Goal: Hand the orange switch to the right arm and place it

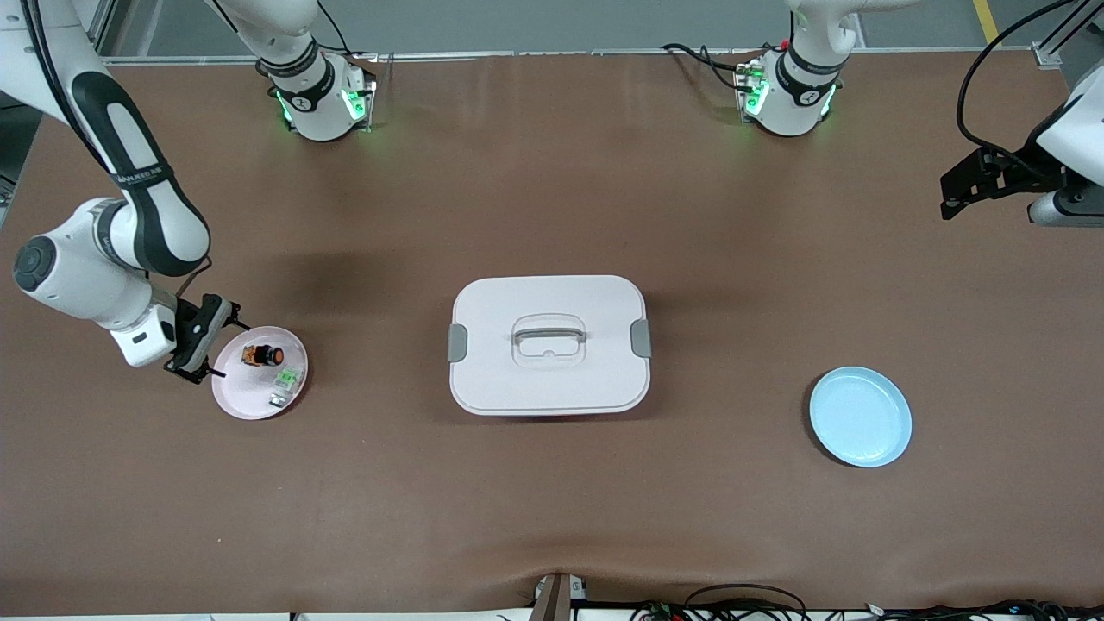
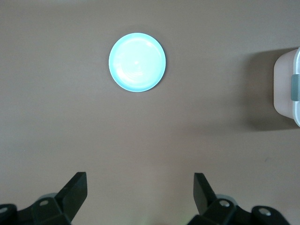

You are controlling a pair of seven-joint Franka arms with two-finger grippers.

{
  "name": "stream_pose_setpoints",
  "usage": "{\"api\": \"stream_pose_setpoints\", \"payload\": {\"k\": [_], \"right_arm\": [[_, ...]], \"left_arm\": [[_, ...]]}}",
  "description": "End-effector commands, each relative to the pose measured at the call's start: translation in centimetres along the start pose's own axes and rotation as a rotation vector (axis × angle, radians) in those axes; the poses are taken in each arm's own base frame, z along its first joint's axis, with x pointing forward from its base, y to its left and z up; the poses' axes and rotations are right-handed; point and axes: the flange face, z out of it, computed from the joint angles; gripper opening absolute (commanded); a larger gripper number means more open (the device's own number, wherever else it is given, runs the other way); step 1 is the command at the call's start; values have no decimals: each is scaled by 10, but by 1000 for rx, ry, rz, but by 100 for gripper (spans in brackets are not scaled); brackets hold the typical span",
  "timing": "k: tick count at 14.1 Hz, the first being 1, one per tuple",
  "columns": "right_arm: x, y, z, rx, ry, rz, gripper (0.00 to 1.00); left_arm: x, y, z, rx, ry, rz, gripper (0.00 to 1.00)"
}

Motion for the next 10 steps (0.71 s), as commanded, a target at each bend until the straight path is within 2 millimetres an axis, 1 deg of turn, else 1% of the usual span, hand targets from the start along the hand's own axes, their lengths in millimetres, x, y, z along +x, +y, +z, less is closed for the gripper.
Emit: {"api": "stream_pose_setpoints", "payload": {"k": [1,3,7,10], "right_arm": [[5,10,-35,14,4,51,100],[8,12,-51,27,-2,98,100],[5,13,-75,3,-11,243,100],[7,22,-98,10,-14,327,100]], "left_arm": [[-6,-4,-8,-11,0,10,100],[-6,-6,-10,-13,6,7,100],[-6,-6,-10,-13,6,6,100],[-8,-6,-11,-12,0,10,100]]}}
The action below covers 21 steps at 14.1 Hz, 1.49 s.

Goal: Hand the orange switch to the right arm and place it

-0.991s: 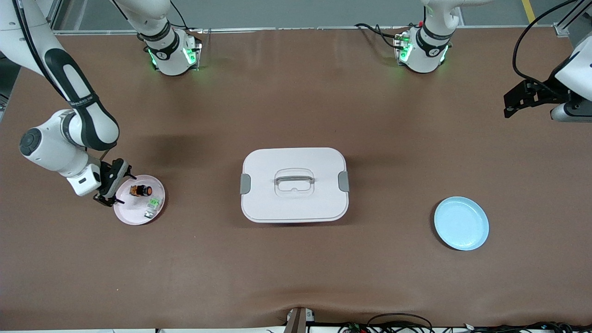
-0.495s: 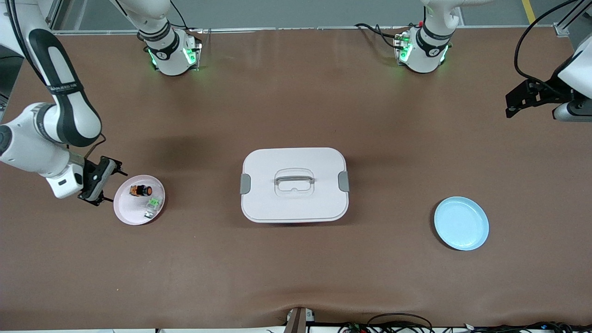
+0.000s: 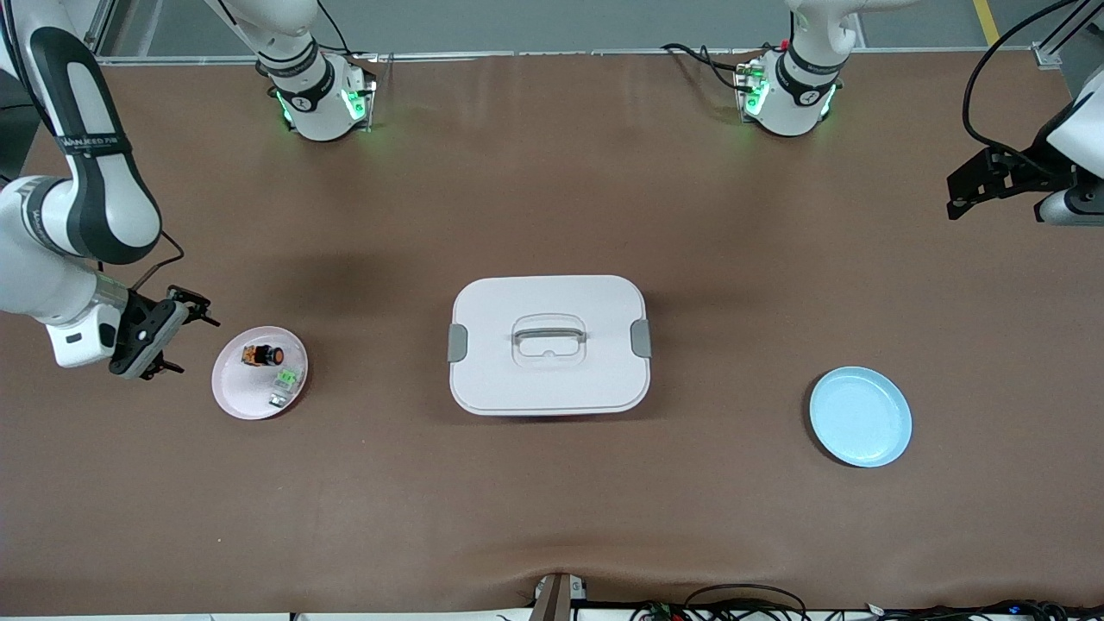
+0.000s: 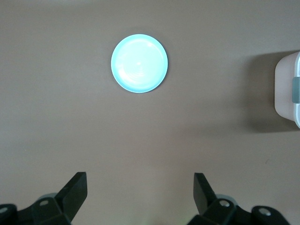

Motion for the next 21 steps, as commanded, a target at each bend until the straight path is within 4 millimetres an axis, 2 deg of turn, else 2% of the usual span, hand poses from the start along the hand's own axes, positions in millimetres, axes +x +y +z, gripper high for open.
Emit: {"api": "stream_pose_setpoints", "payload": {"k": [1,6,9,12,16,18,21], "right_arm": [[2,7,-28,-3,8,83,100],[18,8,-72,30,-24,357,100],[37,0,-96,26,-33,520,100],[42,-1,-112,2,-18,627,100],[44,2,-136,-4,-18,933,100],[45,2,-152,-17,-36,936,100],[60,-7,-197,-25,-68,907,100]], "left_arm": [[-11,1,-12,-11,-2,21,100],[-15,3,-5,-9,-17,57,100],[-15,4,-1,-9,-20,64,100],[-16,5,6,-7,-13,65,100],[-16,6,7,-22,-9,67,100],[-15,6,6,-44,-4,63,100],[-15,5,5,-42,-2,69,100]]}}
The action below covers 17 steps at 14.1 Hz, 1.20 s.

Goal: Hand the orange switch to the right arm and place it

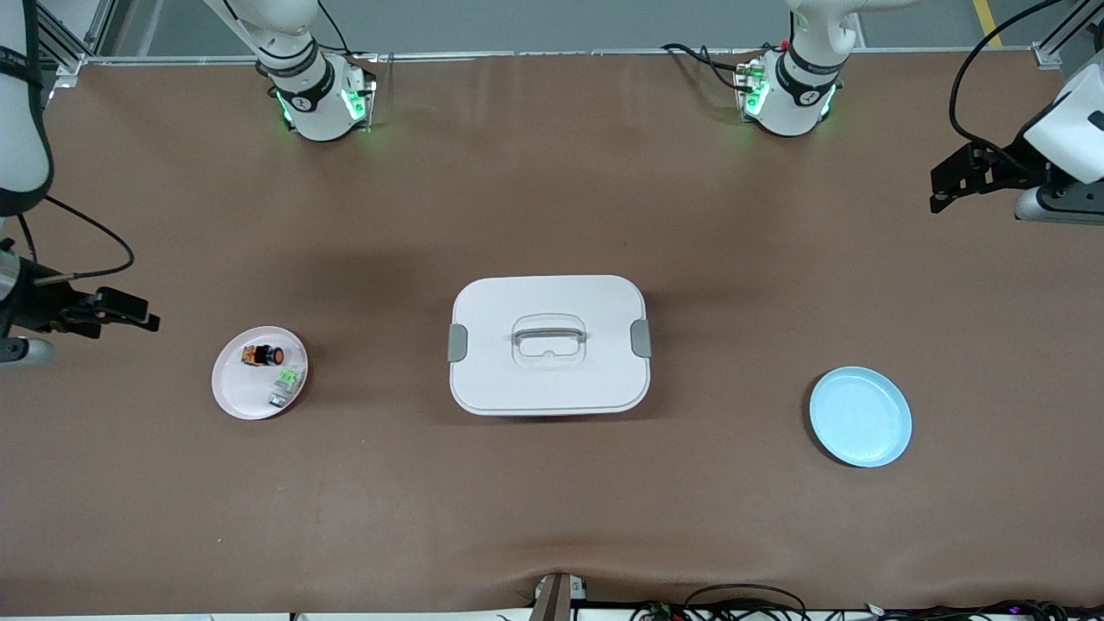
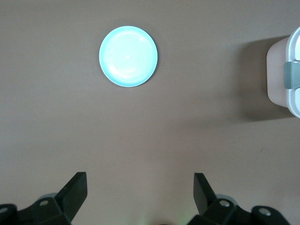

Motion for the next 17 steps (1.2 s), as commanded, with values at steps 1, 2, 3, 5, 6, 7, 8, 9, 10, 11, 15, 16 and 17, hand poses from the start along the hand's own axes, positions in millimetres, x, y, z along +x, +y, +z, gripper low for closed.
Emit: {"api": "stream_pose_setpoints", "payload": {"k": [1,2,3,5,6,7,8,9,10,11,15,16,17], "right_arm": [[-1,-18,-50,-18,-12,-7,100],[-4,-18,-52,-10,-43,-13,100],[-4,-26,-54,-12,-44,-24,100],[-3,-45,-56,-20,-48,-52,100],[-6,-55,-66,-65,-39,-67,100],[-7,-57,-73,-112,-32,-73,100],[-9,-58,-84,-129,-18,-75,100],[-12,-54,-89,-126,-30,-67,100],[-14,-50,-95,-115,-34,-58,100],[-16,-50,-96,-111,-50,-56,100],[-24,-62,-103,-80,-59,-64,100],[-27,-64,-108,-85,-53,-63,100],[-30,-67,-111,-86,-53,-65,100]], "left_arm": [[-9,-2,-6,-14,23,24,100],[-9,-3,-6,-14,23,24,100],[-9,-3,-6,-14,23,24,100],[-9,-5,-6,-12,25,21,100],[-9,-5,-6,-12,25,21,100],[-9,-6,-6,-12,25,20,100],[-9,-6,-7,-12,26,20,100],[-9,-6,-7,-12,26,20,100],[-8,-6,-6,-12,25,20,100],[-9,-6,-6,-12,25,20,100],[-8,-6,-6,-13,23,20,100],[-8,-6,-5,-11,22,20,100],[-8,-6,-3,-11,19,20,100]]}}
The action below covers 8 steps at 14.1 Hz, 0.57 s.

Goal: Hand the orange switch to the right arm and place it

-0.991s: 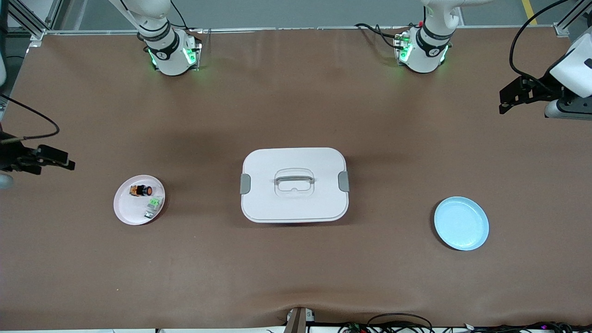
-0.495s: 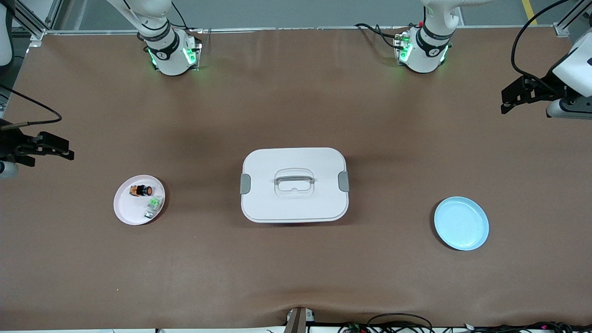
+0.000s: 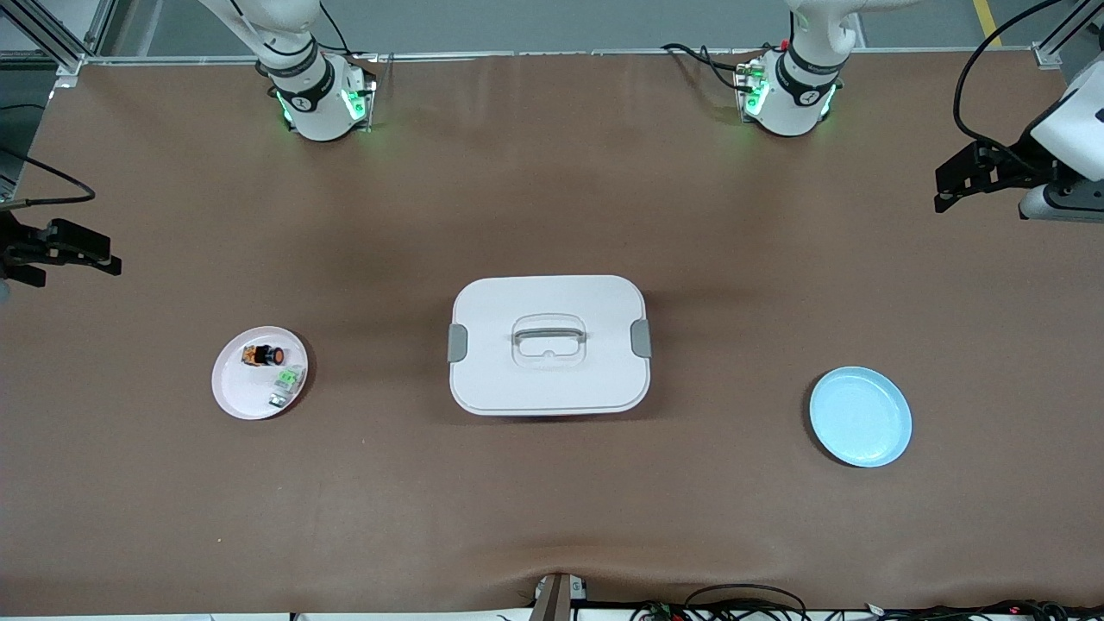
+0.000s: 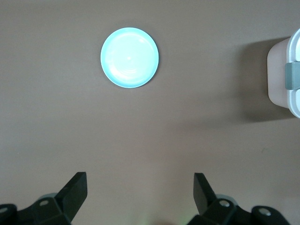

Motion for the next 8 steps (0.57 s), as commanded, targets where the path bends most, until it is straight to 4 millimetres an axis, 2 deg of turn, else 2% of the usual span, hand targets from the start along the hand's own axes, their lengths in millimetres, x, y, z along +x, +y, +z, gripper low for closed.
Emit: {"api": "stream_pose_setpoints", "payload": {"k": [1,3,8], "right_arm": [[-15,-11,-21,2,10,10,100],[-27,-19,-35,-12,16,7,100],[-36,-34,-36,-28,8,-6,100]], "left_arm": [[-8,-2,-3,-11,14,19,100],[-8,-3,-5,-13,19,17,100],[-8,-3,-4,-11,17,17,100]]}}
